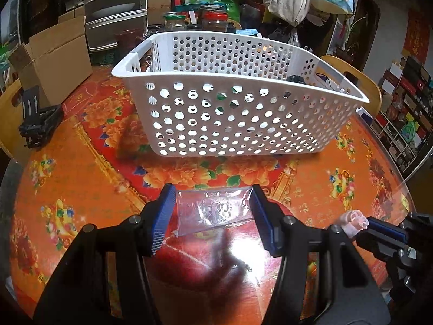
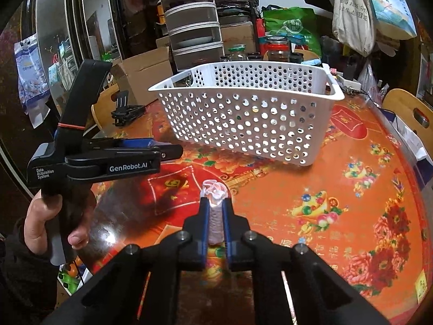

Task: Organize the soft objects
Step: 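Lift the bag and towel and carry both over the basket, then open both tools to drop the bag and towel into the basket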

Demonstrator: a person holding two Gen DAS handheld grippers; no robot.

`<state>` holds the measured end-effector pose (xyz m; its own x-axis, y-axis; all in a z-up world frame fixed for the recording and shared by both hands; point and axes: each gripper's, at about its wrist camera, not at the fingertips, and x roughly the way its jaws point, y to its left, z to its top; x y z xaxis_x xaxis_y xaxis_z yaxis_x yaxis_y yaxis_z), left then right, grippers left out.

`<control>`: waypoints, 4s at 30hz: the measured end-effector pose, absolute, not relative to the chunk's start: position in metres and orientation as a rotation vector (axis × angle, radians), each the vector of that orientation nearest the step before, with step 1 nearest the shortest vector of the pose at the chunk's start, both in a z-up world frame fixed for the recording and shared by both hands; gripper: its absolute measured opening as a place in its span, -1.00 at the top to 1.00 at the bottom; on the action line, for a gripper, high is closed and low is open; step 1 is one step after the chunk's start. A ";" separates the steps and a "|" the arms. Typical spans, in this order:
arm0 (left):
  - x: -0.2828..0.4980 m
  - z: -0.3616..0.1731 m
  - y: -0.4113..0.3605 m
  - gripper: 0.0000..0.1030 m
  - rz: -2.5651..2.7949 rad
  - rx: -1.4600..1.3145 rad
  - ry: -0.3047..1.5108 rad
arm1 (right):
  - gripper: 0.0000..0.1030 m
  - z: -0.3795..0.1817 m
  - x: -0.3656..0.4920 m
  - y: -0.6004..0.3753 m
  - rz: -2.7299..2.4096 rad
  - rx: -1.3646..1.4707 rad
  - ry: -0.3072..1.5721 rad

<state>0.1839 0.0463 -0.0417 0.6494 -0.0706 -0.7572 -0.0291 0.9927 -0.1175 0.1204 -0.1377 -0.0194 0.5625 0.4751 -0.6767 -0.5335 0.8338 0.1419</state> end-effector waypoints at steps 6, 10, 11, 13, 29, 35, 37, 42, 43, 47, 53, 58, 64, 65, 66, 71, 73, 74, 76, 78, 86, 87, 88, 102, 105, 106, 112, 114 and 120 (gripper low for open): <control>0.181 -0.040 0.050 -0.04 -0.022 -0.134 0.857 | 0.98 -0.005 0.118 -0.142 0.593 -0.077 0.741; 0.182 -0.041 0.051 -0.05 -0.023 -0.138 0.860 | 0.99 -0.002 0.121 -0.145 0.588 -0.077 0.741; 0.182 -0.041 0.050 -0.05 -0.025 -0.138 0.862 | 0.99 -0.003 0.122 -0.145 0.591 -0.077 0.744; 0.181 -0.042 0.049 -0.05 -0.027 -0.137 0.865 | 0.98 -0.010 0.126 -0.146 0.620 -0.052 0.778; 0.180 -0.047 0.047 -0.05 -0.033 -0.135 0.870 | 0.03 -0.069 0.127 -0.145 0.573 -0.080 0.915; 0.179 -0.047 0.048 -0.05 -0.033 -0.138 0.868 | 0.29 -0.077 0.125 -0.135 0.542 -0.153 0.913; 0.178 -0.046 0.049 -0.05 -0.033 -0.136 0.866 | 0.39 -0.075 0.126 -0.136 0.530 -0.147 0.908; 0.171 -0.033 0.047 -0.05 -0.030 -0.128 0.835 | 0.39 -0.052 0.130 -0.141 0.513 -0.129 0.853; 0.169 -0.030 0.047 -0.05 -0.030 -0.126 0.829 | 0.39 -0.047 0.131 -0.141 0.513 -0.129 0.844; 0.162 -0.012 0.043 -0.05 -0.032 -0.110 0.796 | 0.39 -0.020 0.135 -0.142 0.511 -0.124 0.793; 0.162 0.020 0.038 -0.05 -0.039 -0.086 0.755 | 0.39 0.021 0.153 -0.143 0.500 -0.118 0.732; 0.177 0.046 0.037 -0.05 -0.045 -0.072 0.740 | 0.39 0.049 0.176 -0.143 0.487 -0.107 0.706; 0.208 0.072 0.042 -0.05 -0.050 -0.085 0.731 | 0.39 0.070 0.210 -0.141 0.459 -0.099 0.695; 0.214 0.076 0.043 -0.05 -0.048 -0.084 0.728 | 0.39 0.073 0.216 -0.140 0.453 -0.103 0.694; 0.219 0.080 0.045 -0.05 -0.043 -0.085 0.726 | 0.39 0.074 0.220 -0.138 0.450 -0.104 0.695; 0.251 0.093 0.055 -0.05 -0.033 -0.094 0.734 | 0.39 0.080 0.250 -0.134 0.432 -0.094 0.712; 0.263 0.094 0.057 -0.05 -0.034 -0.091 0.742 | 0.39 0.081 0.262 -0.132 0.421 -0.092 0.721; 0.270 0.093 0.057 -0.05 -0.029 -0.085 0.748 | 0.39 0.080 0.268 -0.131 0.417 -0.094 0.725; 0.286 0.090 0.058 -0.05 -0.031 -0.076 0.772 | 0.39 0.078 0.279 -0.127 0.408 -0.099 0.740; 0.304 0.085 0.057 -0.05 -0.031 -0.071 0.803 | 0.39 0.074 0.292 -0.124 0.406 -0.097 0.765; 0.364 0.044 0.055 -0.05 -0.016 -0.059 0.945 | 0.39 0.047 0.341 -0.108 0.394 -0.111 0.879; 0.372 0.038 0.056 -0.05 -0.010 -0.056 0.963 | 0.39 0.042 0.347 -0.106 0.386 -0.124 0.895; 0.375 0.034 0.056 -0.05 -0.007 -0.053 0.971 | 0.39 0.039 0.350 -0.104 0.381 -0.130 0.907; 0.414 -0.019 0.049 -0.06 -0.017 -0.031 1.139 | 0.39 -0.001 0.378 -0.090 0.373 -0.194 1.031; 0.415 -0.023 0.046 -0.07 -0.031 -0.042 1.152 | 0.39 -0.005 0.380 -0.089 0.379 -0.195 1.046; 0.414 -0.024 0.046 -0.07 -0.035 -0.044 1.151 | 0.38 -0.005 0.381 -0.089 0.380 -0.192 1.047; 0.410 -0.025 0.043 -0.32 -0.051 -0.045 1.140 | -0.01 0.008 0.374 -0.097 0.405 -0.141 0.993; 0.407 -0.021 0.043 -0.46 -0.053 -0.051 1.127 | -0.19 0.013 0.372 -0.101 0.408 -0.131 0.978; 0.397 -0.011 0.041 -0.75 -0.065 -0.043 1.096 | -0.52 0.027 0.360 -0.111 0.404 -0.126 0.943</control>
